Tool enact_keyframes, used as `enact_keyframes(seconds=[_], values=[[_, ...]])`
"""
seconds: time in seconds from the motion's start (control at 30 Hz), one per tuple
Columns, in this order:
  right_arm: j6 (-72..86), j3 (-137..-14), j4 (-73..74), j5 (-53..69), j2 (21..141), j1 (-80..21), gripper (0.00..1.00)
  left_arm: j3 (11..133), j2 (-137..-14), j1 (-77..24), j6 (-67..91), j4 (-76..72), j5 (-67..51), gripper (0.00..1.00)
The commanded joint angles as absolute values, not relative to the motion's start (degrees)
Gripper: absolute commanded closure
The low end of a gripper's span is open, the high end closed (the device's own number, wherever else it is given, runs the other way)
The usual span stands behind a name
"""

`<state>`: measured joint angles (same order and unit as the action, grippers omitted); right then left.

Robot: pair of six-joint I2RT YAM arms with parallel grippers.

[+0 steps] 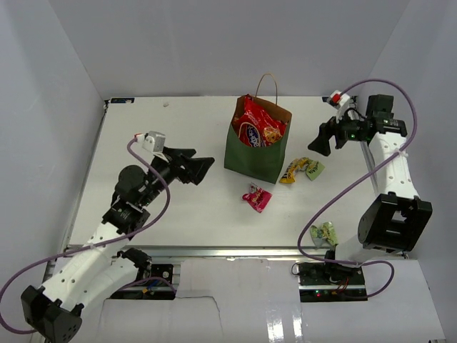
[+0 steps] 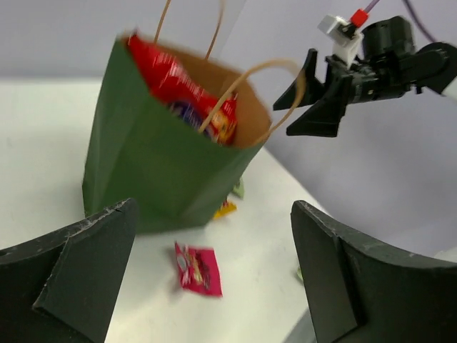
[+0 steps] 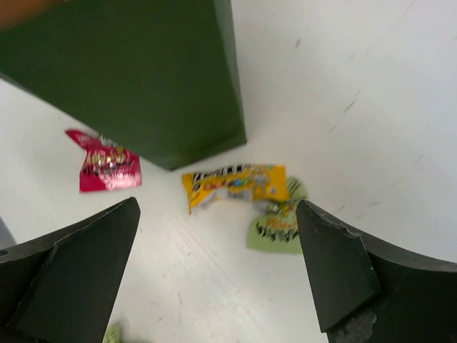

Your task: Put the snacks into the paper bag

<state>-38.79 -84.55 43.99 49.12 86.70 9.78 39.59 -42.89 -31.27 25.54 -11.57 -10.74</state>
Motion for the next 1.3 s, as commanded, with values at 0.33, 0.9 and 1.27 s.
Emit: enact_keyframes(seconds=[0.33,0.9,1.27], values=[[-6.9,-67.6,32.6,36.3,90.4,8.4,0.08,31.7,-53.9,-31.5,46.5,-4.6,-9.0,0.02],[25.9,-62.3,20.7,31.8,100.7,3.3,0.25,29.3,-63.1,-34.0,51.2,-7.3,-10.3,0.02],[27.1,-60.6,18.6,24.3,103.4,2.1,0.42,34.5,-73.9,-39.5,49.1,-7.4,-9.8,0.02]])
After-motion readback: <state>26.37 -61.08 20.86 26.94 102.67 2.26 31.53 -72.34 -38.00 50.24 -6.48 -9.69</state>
